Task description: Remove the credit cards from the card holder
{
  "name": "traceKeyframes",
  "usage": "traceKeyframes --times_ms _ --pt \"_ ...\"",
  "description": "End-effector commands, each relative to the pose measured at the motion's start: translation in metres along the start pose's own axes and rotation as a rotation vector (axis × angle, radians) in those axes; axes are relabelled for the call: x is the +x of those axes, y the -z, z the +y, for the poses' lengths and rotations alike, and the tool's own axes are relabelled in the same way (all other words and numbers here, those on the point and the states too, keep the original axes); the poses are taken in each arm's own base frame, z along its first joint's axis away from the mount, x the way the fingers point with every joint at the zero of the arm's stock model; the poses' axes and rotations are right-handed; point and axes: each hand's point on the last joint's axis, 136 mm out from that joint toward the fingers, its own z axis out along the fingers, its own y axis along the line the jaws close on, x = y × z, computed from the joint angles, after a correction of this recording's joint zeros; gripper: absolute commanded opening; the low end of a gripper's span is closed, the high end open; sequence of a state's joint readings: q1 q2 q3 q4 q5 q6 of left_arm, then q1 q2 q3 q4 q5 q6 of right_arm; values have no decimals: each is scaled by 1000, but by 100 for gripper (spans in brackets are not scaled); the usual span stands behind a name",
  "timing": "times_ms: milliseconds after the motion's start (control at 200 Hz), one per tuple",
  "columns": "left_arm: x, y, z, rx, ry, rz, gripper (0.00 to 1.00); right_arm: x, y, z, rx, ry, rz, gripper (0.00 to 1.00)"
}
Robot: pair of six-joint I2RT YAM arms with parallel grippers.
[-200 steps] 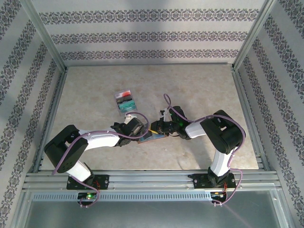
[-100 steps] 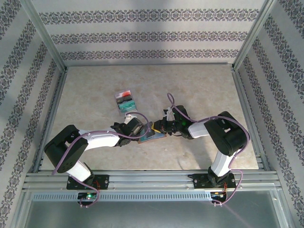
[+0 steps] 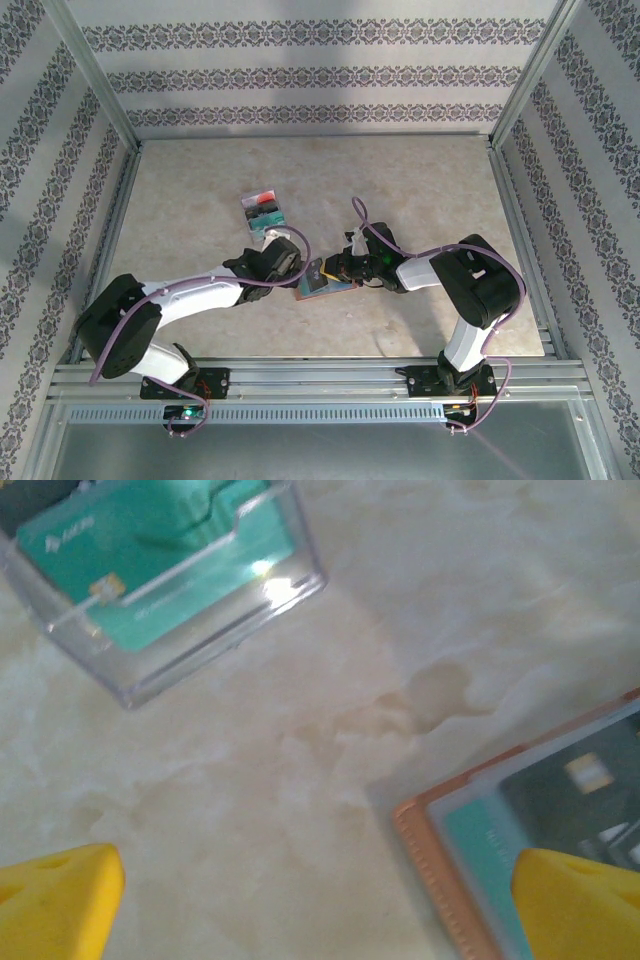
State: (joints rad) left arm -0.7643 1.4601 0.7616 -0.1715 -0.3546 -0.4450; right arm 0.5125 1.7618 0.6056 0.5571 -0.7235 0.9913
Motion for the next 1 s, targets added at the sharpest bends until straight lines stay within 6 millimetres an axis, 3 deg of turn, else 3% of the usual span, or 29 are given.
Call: traceKeyframes --times_ms 0,450,994 --pt "-4 -3 -10 20 -53 14 99 -2 2 5 -10 34 -12 10" --pt "33 -31 -14 -18 -134 139 99 -3 3 8 -17 32 -10 10" --pt "54 -33 8 -113 -162 192 99 -9 18 3 -10 23 -43 10"
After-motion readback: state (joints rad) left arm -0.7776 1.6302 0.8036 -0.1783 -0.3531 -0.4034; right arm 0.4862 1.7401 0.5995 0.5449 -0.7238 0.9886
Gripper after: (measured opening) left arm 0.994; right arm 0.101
